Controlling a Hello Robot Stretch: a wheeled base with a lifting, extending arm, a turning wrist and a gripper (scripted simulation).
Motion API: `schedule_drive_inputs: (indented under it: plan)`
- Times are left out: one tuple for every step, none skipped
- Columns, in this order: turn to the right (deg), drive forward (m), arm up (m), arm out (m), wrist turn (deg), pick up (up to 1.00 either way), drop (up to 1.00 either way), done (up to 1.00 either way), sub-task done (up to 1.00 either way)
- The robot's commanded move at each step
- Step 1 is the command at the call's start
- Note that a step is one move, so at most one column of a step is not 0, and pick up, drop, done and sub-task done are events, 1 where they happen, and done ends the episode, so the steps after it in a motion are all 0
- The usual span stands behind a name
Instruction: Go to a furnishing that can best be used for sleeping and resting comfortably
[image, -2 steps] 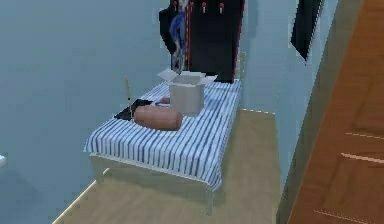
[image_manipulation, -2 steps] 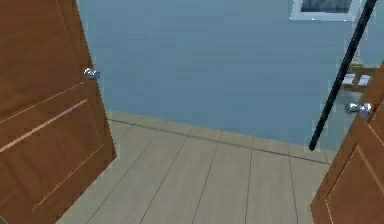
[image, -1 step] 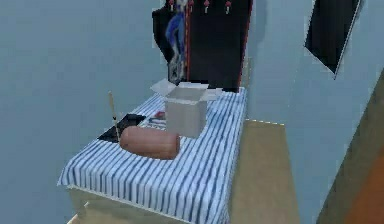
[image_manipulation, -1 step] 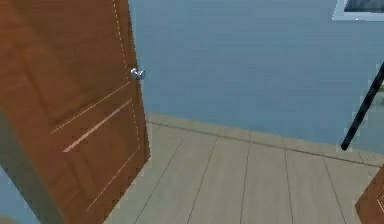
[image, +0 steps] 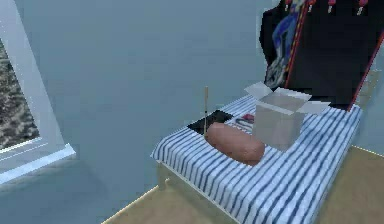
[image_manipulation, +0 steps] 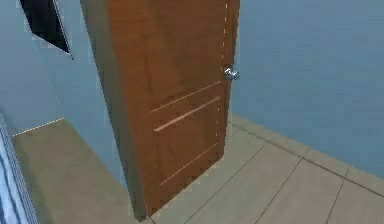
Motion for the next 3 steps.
schedule_drive_inputs:
  plan:
    - [0.0,0.30,0.00,0.00,0.0,0.00,0.00,0.00,0.00]
    - [-42.0,0.00,0.00,0.00,0.0,0.00,0.00,0.00,0.00]
    - [0.0,0.50,0.00,0.00,0.0,0.00,0.00,0.00,0.00]
